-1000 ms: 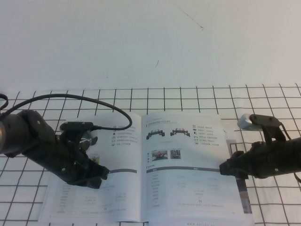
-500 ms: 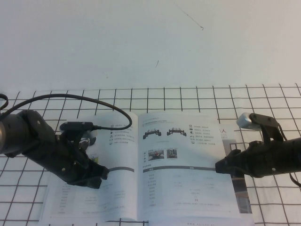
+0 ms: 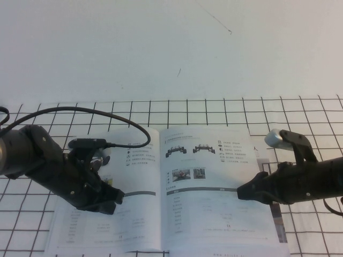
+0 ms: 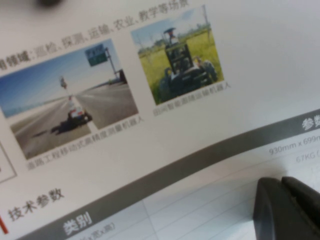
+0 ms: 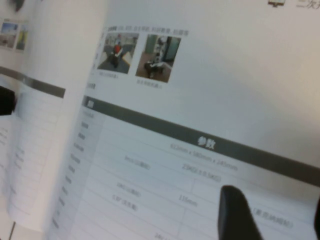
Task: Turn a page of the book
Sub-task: Open the closed book
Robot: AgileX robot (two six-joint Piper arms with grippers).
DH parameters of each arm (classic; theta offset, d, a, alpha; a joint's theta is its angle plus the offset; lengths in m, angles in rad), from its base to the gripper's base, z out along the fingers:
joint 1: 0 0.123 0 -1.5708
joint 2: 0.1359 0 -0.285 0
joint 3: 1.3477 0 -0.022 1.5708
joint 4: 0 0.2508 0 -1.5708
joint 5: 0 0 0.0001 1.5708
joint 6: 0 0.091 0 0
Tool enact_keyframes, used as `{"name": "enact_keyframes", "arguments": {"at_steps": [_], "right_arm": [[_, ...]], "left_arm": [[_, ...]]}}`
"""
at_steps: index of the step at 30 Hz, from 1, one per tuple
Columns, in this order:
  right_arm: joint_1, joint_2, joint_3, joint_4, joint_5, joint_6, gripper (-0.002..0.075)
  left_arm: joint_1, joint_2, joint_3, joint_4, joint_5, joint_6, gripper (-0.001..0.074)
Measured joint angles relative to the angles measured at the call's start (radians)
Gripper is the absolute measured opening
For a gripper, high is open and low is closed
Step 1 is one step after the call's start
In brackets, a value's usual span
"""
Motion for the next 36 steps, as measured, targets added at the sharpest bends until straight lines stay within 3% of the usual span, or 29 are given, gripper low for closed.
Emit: {"name": "enact_keyframes", "arguments": {"at_steps": [36], "right_arm": [[0.006, -0.102, -0.001, -0.086, -0.212, 0.047, 0.0332]], "left_arm": [[0.0, 0.001, 0.0, 0.0, 0.0, 0.005, -0.0004]]}}
